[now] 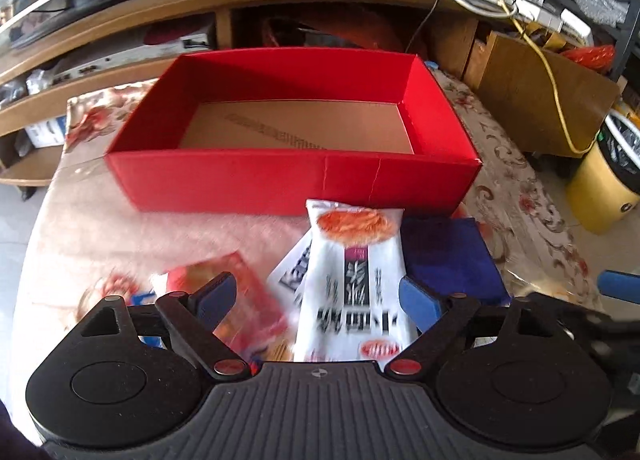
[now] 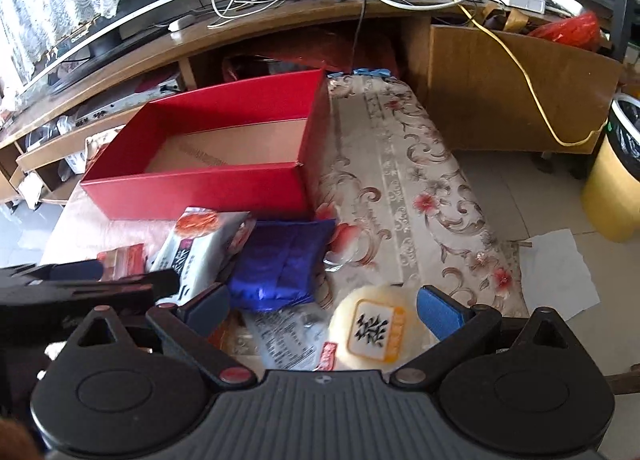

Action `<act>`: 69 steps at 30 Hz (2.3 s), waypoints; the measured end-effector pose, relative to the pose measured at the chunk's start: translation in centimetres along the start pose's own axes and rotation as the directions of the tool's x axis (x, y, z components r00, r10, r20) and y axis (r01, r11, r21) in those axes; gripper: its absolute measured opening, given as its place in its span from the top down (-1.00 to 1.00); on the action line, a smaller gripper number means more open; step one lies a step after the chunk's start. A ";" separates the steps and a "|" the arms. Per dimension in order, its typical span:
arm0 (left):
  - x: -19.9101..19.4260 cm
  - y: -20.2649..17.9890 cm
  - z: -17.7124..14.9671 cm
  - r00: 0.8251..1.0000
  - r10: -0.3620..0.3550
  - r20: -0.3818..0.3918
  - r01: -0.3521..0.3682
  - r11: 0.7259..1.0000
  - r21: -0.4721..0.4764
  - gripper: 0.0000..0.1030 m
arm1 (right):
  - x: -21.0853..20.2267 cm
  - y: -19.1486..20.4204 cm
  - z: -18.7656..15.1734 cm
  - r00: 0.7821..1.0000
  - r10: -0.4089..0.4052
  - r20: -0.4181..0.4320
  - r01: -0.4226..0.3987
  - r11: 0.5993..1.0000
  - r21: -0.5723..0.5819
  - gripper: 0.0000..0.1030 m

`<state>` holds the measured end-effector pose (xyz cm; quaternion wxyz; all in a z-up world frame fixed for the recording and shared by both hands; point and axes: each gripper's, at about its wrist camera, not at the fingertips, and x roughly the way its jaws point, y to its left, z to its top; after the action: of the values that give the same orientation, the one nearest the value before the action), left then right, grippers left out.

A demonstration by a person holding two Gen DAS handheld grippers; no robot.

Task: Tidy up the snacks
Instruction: 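Close the left tool on the white noodle packet while the right tool grasps the blue packet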

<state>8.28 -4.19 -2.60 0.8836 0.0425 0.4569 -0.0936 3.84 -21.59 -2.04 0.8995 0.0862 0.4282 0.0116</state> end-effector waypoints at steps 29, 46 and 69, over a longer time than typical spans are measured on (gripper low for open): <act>2.2 1.6 0.1 0.990 -0.064 -0.122 0.062 0.998 -0.019 -0.16 | 1.9 -1.5 2.3 0.999 0.019 -0.039 -0.018 0.999 0.030 -0.91; 0.6 4.1 -1.5 0.976 -0.177 -0.127 0.168 0.983 -0.075 -0.08 | 9.8 4.6 3.8 0.975 -0.046 -0.216 0.015 0.989 -0.147 -0.91; 1.1 4.8 -1.6 0.971 -0.199 -0.135 0.188 0.978 -0.085 -0.01 | 9.5 3.4 3.3 0.960 0.010 -0.279 -0.058 0.985 -0.164 -0.25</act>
<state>8.60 0.62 -4.45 0.8362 -0.0275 0.5239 -0.1595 12.55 -17.79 -6.77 0.8345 0.0135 0.5456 0.0756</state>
